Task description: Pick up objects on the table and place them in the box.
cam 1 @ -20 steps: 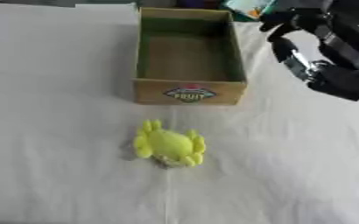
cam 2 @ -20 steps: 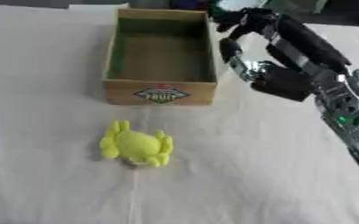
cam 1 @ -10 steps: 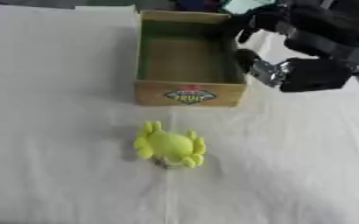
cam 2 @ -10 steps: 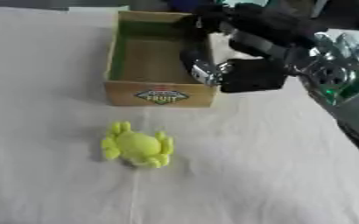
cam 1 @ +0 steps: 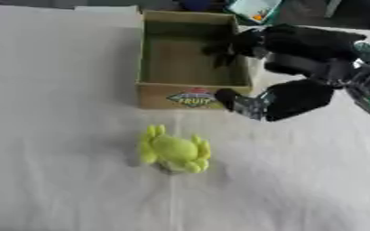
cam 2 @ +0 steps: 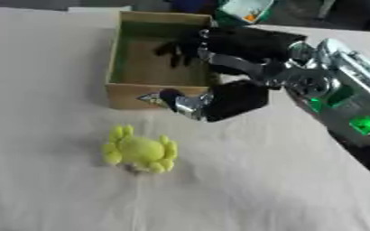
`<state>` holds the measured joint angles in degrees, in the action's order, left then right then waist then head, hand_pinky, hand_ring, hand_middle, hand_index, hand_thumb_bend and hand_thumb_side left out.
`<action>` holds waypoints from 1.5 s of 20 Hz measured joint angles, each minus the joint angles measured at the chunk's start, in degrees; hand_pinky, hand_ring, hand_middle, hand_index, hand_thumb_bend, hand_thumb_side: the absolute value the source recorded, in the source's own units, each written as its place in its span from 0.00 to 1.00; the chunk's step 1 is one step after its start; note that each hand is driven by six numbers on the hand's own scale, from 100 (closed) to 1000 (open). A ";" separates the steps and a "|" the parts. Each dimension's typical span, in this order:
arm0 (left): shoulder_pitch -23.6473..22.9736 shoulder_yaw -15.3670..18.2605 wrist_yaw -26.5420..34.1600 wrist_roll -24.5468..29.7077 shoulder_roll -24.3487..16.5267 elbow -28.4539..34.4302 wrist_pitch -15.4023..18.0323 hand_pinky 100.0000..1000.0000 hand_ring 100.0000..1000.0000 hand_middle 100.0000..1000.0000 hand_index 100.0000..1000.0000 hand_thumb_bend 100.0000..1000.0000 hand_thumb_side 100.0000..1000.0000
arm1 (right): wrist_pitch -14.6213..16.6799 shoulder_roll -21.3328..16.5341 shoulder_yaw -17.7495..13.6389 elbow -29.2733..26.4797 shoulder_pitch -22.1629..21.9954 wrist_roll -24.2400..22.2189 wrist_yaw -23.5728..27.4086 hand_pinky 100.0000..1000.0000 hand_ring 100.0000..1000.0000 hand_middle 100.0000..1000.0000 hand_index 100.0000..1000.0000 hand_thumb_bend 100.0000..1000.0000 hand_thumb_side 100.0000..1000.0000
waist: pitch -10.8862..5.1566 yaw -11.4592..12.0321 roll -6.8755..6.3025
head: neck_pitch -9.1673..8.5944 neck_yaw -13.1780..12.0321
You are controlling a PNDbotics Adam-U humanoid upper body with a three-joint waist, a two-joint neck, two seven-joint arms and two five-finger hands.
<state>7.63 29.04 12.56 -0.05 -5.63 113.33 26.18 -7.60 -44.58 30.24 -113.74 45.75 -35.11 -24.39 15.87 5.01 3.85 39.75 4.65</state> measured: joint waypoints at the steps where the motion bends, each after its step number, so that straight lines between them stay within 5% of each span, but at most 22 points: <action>1: 0.00 0.00 0.00 0.01 0.00 0.00 -0.01 0.34 0.32 0.35 0.69 0.00 0.62 | -0.21 0.14 0.50 0.00 0.17 -0.89 -0.27 0.87 0.80 0.79 1.00 0.49 0.90 | 0.00 -0.03 0.01 | 0.00 0.00; 5: 0.00 -0.07 0.00 0.07 0.00 0.00 -0.07 0.34 0.32 0.35 0.69 0.00 0.62 | -1.02 1.42 2.52 0.00 0.25 -4.07 -1.46 0.87 0.81 0.81 1.00 0.49 0.89 | 0.00 -0.26 0.15 | 0.01 0.01; 15: 0.06 -0.32 0.05 0.26 -0.46 0.00 -0.26 0.34 0.32 0.35 0.69 0.00 0.62 | -4.40 4.78 7.45 0.00 -0.16 -8.55 -7.52 0.87 0.82 0.81 1.00 0.33 0.91 | 0.00 0.00 0.20 | 0.01 0.04; 30: 0.48 -0.37 0.08 0.73 -0.47 0.00 -0.72 0.34 0.32 0.35 0.68 0.00 0.62 | -9.43 7.65 12.12 0.00 -0.38 -12.87 -16.12 0.85 0.82 0.80 1.00 0.39 0.91 | 0.00 0.30 0.83 | 0.01 0.10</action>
<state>8.11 28.66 12.65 0.67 -6.10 113.33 25.46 -17.02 -36.93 42.36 -113.74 45.37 -47.98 -40.51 15.88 5.31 4.68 39.76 4.74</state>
